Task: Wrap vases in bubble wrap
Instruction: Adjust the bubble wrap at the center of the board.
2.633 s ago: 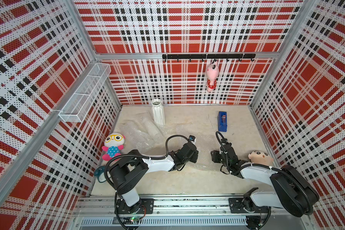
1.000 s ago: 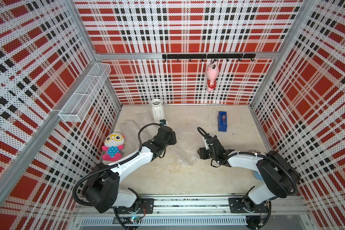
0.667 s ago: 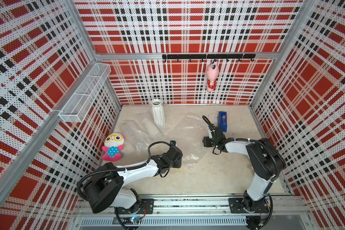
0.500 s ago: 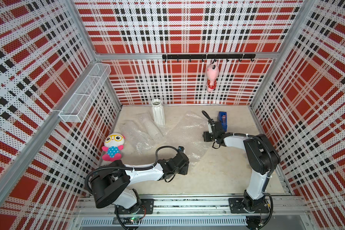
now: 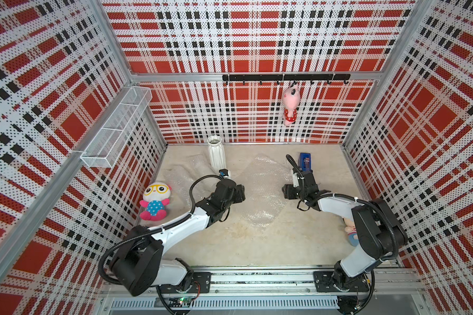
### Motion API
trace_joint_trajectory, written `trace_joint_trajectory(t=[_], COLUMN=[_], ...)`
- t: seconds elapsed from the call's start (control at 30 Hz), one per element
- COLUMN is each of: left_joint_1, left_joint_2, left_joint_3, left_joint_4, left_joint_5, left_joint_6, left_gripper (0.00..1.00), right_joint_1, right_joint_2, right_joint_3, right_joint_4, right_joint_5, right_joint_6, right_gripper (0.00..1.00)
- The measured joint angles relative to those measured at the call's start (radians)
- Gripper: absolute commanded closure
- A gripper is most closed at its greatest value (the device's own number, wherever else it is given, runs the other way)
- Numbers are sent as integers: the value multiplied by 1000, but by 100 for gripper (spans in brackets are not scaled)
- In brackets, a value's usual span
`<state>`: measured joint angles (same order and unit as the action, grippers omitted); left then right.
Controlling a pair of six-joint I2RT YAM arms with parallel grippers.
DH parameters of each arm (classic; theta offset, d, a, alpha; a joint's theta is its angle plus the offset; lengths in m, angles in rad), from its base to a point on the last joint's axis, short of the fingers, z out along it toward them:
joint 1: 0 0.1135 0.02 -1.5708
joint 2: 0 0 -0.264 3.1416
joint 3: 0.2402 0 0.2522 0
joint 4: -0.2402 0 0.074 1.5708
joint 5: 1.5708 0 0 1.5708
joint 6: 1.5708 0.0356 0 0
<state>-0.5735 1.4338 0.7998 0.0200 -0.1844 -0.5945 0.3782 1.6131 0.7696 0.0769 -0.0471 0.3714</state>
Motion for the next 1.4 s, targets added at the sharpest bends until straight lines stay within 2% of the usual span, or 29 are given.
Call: trace_joint_trajectory(t=[0.17,0.33,0.57,0.8,0.97,1.03,1.17,1.3,1.4], left_joint_1=[46,16,-148,-358,-455,-453,-417,-319,-201], left_joint_2=[197,232,210,185,173,129,-2,-160,-256], left_joint_3=[66,29,-66,-102,-78,-76,-75,-75,-45], left_joint_4=[5,-19,-31,28,56,58,58,39,23], left_joint_5=[28,35,28,42,45,26,-7,-59,-105], left_joint_6=[43,58,14,-134,-195,-206,-201,-153,-122], left_gripper=[37,38,37,36,27,23,21,16,15], right_joint_1=[8,6,-8,-32,-44,-47,-48,-48,-48], right_joint_2=[23,142,286,336,335,333,294,160,16], right_joint_3=[-35,72,259,367,390,390,364,272,181], right_joint_4=[13,-2,-44,-96,-99,-107,-117,-109,-76], right_joint_5=[-14,-2,29,67,85,90,87,69,61], right_joint_6=[51,56,12,-53,-90,-95,-89,-67,-37], right_gripper=[33,33,34,33,33,33,33,33,32])
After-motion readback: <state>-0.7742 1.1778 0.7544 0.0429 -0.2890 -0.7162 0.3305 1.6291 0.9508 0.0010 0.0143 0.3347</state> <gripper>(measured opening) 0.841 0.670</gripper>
